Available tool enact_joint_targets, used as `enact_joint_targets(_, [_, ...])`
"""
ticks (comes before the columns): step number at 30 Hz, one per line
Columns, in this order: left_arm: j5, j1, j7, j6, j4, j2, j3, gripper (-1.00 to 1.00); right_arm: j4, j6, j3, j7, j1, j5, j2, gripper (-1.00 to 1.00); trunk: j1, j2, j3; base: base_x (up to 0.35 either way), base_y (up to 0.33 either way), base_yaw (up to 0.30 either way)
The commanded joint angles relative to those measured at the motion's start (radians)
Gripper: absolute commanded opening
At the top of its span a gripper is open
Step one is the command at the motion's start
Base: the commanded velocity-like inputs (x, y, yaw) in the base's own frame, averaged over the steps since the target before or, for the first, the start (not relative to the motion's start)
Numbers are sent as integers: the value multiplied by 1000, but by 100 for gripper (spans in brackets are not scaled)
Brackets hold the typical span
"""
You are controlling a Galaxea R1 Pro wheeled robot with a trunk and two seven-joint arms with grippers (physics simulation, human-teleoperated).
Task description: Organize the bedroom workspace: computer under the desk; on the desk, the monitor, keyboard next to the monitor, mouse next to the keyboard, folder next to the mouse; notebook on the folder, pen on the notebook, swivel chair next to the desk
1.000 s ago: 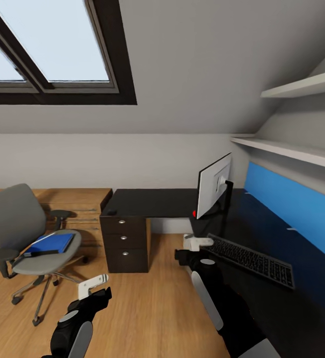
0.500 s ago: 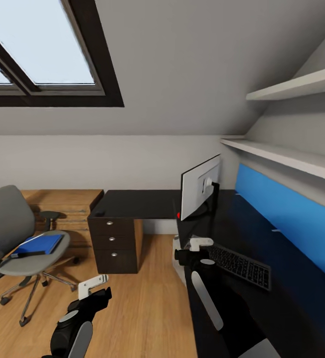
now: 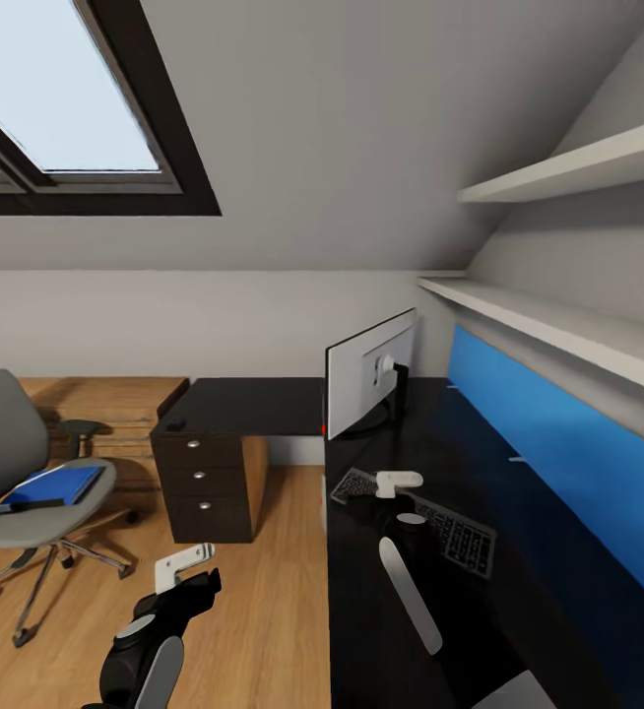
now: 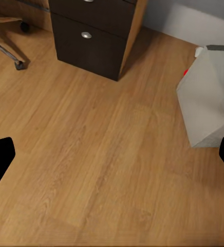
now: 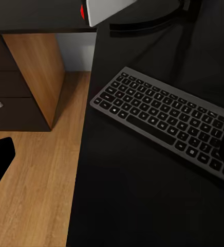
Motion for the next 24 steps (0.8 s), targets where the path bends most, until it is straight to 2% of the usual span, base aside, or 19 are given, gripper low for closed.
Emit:
enact_joint_targets(1, [11,-1,10,2,-1,0,-1,100,-1,2,2,-10,-1,-10,0,100,0,-1,-2,42,-222,0])
enact_joint_targets(24, [13,-1,6,2,1,1,0,100,24,-60,-4,-2,-1,-10,-2,100,0,-1,-2,4,-15,0])
